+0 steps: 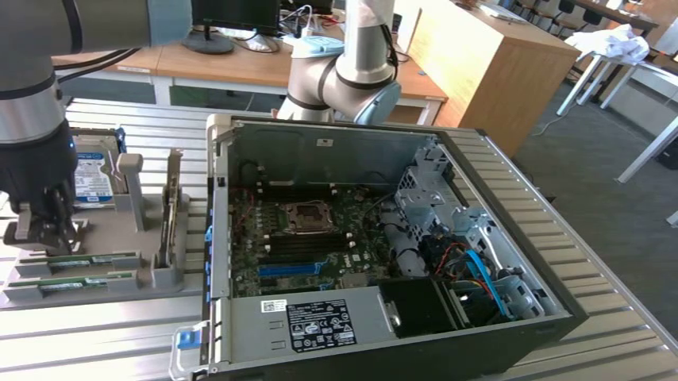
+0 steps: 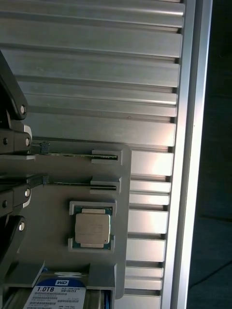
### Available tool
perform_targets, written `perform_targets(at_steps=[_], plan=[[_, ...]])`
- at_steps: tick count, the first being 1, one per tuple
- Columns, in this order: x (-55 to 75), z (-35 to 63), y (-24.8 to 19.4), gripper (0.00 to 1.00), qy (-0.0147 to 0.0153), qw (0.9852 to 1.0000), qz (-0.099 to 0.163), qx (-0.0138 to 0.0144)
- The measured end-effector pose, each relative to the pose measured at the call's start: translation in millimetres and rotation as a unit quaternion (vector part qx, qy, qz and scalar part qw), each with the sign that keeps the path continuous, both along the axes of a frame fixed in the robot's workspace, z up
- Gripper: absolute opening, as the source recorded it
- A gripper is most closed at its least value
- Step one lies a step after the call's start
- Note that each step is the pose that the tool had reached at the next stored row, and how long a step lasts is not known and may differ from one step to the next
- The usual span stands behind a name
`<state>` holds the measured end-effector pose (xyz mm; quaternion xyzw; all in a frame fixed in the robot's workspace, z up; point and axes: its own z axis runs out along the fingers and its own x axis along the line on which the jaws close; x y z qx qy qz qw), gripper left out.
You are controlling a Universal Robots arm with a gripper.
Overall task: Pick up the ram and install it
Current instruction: 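Pick up the ram and move it above insertion slot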
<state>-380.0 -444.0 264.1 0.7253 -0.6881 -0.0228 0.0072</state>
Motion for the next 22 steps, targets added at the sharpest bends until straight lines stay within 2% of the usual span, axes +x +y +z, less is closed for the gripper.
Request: perform_targets(at_steps=[9, 22], plan=[[0.0, -3.8, 0.0, 0.3, 0.0001, 1.0, 0.0, -0.0001], [3.5, -4.0, 0.0, 0.3, 0.0, 1.0, 0.0, 0.0]])
